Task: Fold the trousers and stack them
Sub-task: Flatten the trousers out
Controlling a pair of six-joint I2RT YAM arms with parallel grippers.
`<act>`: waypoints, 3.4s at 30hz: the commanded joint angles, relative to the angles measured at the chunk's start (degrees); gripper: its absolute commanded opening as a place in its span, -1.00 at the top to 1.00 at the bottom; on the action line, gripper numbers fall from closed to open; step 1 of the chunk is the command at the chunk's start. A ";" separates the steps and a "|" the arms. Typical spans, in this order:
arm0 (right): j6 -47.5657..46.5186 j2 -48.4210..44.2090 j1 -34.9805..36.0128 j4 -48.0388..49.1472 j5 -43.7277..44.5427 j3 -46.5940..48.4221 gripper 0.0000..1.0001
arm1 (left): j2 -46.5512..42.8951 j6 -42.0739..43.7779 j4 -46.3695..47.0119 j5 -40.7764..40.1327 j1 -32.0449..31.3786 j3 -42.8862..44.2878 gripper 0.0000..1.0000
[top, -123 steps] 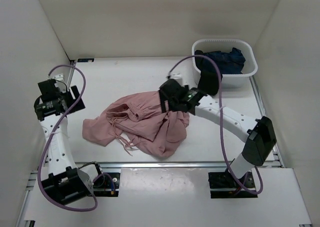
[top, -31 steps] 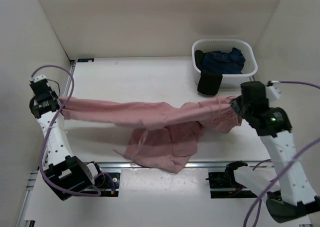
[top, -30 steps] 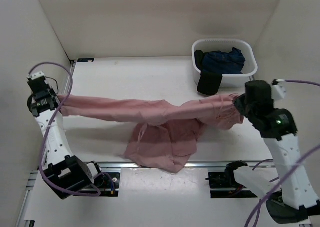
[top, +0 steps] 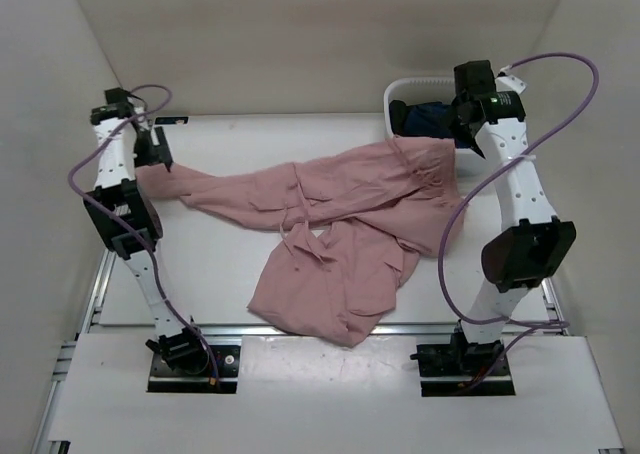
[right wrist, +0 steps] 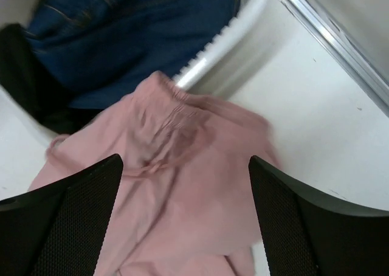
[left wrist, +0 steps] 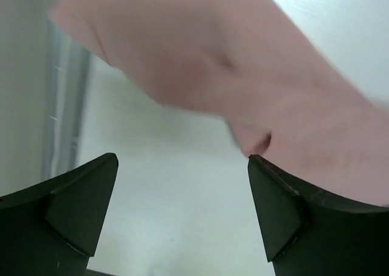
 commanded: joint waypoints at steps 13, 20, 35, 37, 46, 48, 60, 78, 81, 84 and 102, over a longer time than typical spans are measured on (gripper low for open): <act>-3.18 -31.28 -9.64 5.52 -12.00 -38.67 -0.74 | -34.05 0.27 -2.34 5.76 -40.52 -20.95 -1.00; 1.92 -27.87 -20.04 17.12 -29.33 -53.28 -0.69 | -29.14 0.27 3.62 -6.41 -63.57 -37.91 -1.00; 0.79 -10.82 -20.04 25.58 -29.97 -53.81 -0.69 | -17.01 0.27 13.92 -12.86 -64.29 -40.21 -0.78; 0.78 -8.53 -20.04 27.76 -29.34 -53.81 -0.71 | -15.34 0.27 13.92 -12.25 -64.29 -39.68 -0.41; 0.17 -1.06 -20.04 31.99 -31.19 -51.18 -0.55 | -14.19 0.27 14.44 -9.96 -64.29 -41.08 0.72; 0.17 -0.53 -20.04 32.00 -31.19 -51.18 -0.16 | -14.19 0.27 14.44 -9.96 -63.76 -41.62 0.72; -0.89 -2.81 -20.04 31.47 -31.72 -52.76 -0.06 | -19.55 0.27 9.09 3.13 -56.91 -37.57 -0.28; -0.36 -3.61 -20.04 30.94 -31.19 -52.85 -0.06 | -10.24 0.27 0.56 20.37 -52.25 -32.04 -0.05; -0.36 -2.38 -20.04 30.94 -31.19 -51.71 -0.06 | -9.71 0.27 0.03 20.37 -52.25 -32.56 0.16; 0.16 -1.23 -20.04 30.94 -31.19 -51.70 0.05 | -8.66 0.27 -0.59 20.37 -52.25 -32.56 0.72; -2.12 -22.14 -25.31 14.08 -30.31 -44.06 1.00 | -31.14 0.27 -5.68 -3.88 -15.79 -24.03 0.72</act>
